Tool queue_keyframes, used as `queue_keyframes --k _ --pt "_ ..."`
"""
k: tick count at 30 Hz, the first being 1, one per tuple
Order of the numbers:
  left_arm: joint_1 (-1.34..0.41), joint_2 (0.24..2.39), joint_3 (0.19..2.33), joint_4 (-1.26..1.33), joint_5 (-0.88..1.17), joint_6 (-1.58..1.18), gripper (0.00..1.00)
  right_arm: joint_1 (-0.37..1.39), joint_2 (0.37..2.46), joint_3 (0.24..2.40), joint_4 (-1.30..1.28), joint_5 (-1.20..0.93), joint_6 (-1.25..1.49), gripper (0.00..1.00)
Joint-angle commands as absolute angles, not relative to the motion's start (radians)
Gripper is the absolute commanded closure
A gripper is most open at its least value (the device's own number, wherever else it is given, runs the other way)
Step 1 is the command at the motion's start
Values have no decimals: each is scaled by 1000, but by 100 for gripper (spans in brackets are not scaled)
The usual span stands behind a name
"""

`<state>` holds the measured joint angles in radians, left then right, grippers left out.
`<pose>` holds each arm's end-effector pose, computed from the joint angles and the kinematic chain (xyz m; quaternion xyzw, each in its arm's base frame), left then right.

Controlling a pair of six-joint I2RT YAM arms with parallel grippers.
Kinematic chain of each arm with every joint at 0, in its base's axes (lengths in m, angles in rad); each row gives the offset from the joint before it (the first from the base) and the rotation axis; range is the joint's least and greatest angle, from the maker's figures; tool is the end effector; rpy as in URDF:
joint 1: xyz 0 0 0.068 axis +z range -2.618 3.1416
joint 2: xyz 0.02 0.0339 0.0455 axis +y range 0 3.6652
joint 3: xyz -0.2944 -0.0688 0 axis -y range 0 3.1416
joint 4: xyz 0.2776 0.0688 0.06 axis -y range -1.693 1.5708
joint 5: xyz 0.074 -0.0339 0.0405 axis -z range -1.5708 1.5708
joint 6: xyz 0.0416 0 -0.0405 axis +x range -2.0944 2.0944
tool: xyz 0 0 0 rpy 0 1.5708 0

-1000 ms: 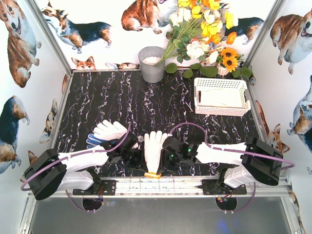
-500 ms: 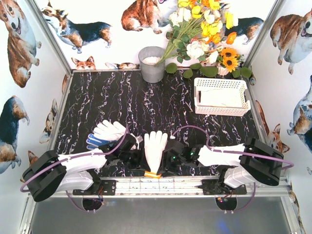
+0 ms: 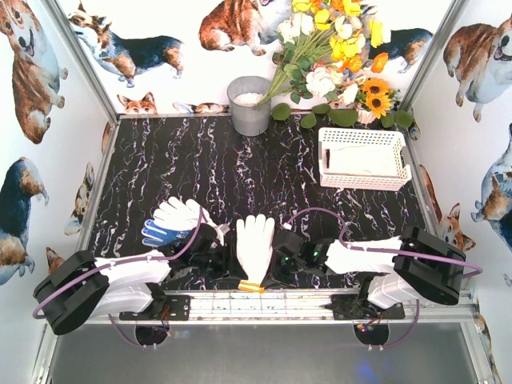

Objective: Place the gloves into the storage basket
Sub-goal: Pair the glove with the glove, then pick up the glove from the center of the board.

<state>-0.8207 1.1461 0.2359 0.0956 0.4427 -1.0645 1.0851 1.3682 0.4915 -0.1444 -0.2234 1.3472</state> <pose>0.1185 -0.1533 0.1182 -0.0298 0.9098 -0.4113 0.0466 0.1059 0.2204 0.1292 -0.0950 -0.9522 -0.2902 0.0070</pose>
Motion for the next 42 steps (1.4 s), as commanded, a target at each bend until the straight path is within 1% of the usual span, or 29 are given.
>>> queue_keyframes --k 1,12,16,18,20,23,27,30,36,42 --pt "-815 1197 193 130 384 -1079 64 1081 1345 467 -177 -161 1358 89" --pt "-814 1281 164 283 377 -1128 74 1079 1338 444 -105 -159 1376 89" --pt "-814 1298 161 363 396 -1169 75 1077 1322 429 -69 -147 1392 89" --pt "-815 1307 163 406 417 -1197 79 1071 1304 418 -48 -138 1406 88" --pt "-813 1306 167 420 436 -1219 87 1058 1278 407 -30 -131 1420 84" --pt "-805 1285 173 412 455 -1253 99 1032 1226 395 -22 -127 1422 73" --pt "-742 1248 163 413 494 -1312 100 988 1144 418 -89 -121 1387 53" --pt "-706 1233 164 427 524 -1342 100 964 1082 418 -120 -98 1360 45" --pt "-678 1233 189 443 574 -1377 100 927 1086 384 -26 -112 1375 37" --pt "-663 1223 177 495 601 -1436 100 927 1211 347 160 -150 1452 37"
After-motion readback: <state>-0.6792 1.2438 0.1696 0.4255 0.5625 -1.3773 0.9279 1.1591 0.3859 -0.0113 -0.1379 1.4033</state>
